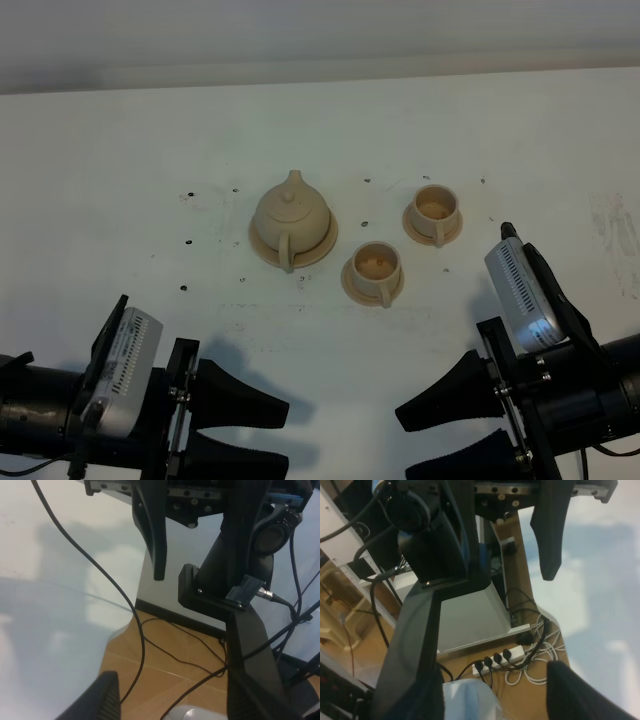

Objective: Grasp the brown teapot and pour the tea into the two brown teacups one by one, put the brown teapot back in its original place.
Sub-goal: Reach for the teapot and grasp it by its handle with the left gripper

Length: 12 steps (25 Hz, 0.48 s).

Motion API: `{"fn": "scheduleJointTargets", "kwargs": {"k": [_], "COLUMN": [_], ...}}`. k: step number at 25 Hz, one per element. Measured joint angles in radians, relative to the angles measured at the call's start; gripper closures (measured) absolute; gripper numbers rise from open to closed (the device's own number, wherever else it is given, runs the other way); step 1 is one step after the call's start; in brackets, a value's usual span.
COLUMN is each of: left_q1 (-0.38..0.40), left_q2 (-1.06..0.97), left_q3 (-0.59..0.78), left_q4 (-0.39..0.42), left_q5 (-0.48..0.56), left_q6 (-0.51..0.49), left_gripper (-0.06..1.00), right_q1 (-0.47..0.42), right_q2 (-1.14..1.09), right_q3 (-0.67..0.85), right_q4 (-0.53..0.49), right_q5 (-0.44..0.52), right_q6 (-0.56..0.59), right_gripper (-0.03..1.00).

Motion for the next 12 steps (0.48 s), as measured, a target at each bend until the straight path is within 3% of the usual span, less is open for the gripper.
{"fn": "scheduleJointTargets", "kwargs": {"k": [12], "left_q1": [0.000], "left_q2": [0.000], "left_q3": [0.000], "left_q4": [0.000], "left_q5": [0.000], "left_q6": [0.000], "left_gripper": [0.47], "right_q1": [0.000], "right_q2": [0.000], "right_q3": [0.000], "right_q4": [-0.001], "right_q5": [0.000], "right_q6": [0.016], "right_gripper": [0.49]}}
